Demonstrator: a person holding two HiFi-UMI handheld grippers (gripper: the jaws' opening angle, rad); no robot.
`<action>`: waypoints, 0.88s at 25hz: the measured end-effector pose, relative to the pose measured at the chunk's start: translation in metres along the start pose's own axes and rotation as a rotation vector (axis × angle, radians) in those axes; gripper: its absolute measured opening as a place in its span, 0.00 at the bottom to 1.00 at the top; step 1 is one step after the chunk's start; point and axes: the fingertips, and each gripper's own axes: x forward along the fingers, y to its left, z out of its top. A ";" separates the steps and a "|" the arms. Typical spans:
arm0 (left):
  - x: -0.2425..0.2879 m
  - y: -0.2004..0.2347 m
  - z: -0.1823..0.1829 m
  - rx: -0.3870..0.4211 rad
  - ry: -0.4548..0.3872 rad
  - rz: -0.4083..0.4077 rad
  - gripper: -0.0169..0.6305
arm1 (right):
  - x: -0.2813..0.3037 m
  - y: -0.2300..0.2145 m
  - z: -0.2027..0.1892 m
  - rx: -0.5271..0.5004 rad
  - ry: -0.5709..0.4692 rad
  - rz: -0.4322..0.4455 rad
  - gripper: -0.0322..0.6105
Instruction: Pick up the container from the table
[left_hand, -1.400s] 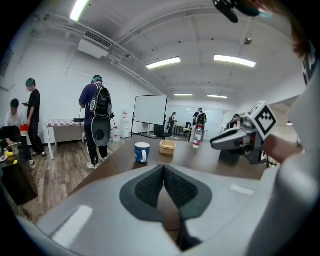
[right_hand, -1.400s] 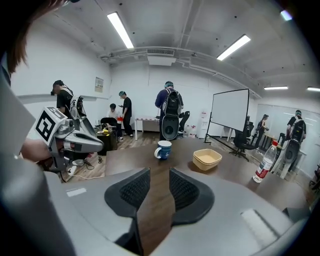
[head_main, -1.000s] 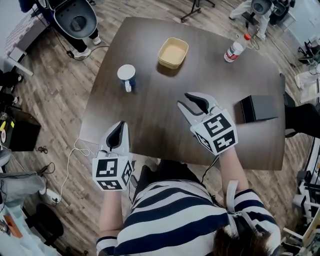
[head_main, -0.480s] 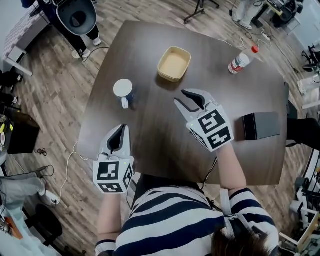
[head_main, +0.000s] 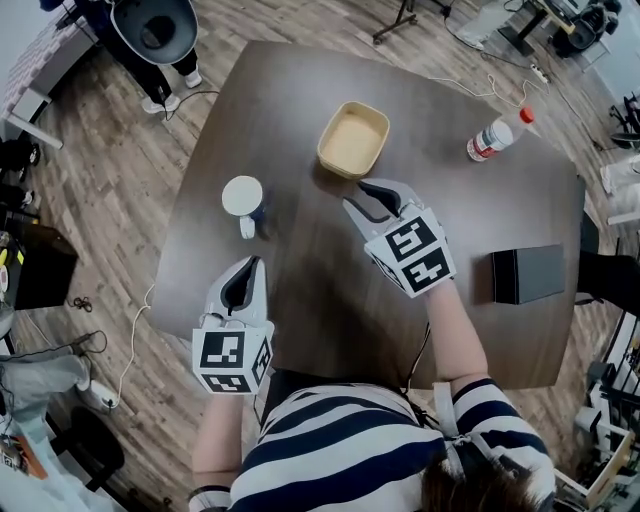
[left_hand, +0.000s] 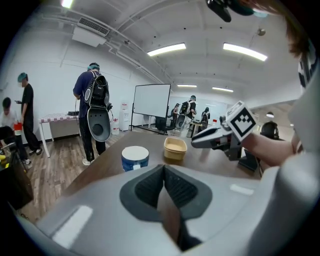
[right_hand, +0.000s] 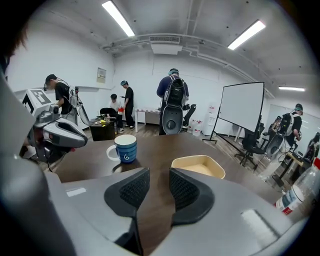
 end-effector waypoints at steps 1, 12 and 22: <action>0.003 -0.001 0.000 -0.001 0.004 -0.003 0.03 | 0.004 -0.001 -0.001 -0.005 0.003 0.002 0.24; 0.045 -0.011 -0.006 -0.016 0.062 -0.034 0.03 | 0.054 -0.033 -0.008 -0.036 0.015 -0.001 0.24; 0.073 -0.011 -0.020 -0.020 0.112 -0.040 0.03 | 0.099 -0.052 -0.022 -0.140 0.049 -0.002 0.24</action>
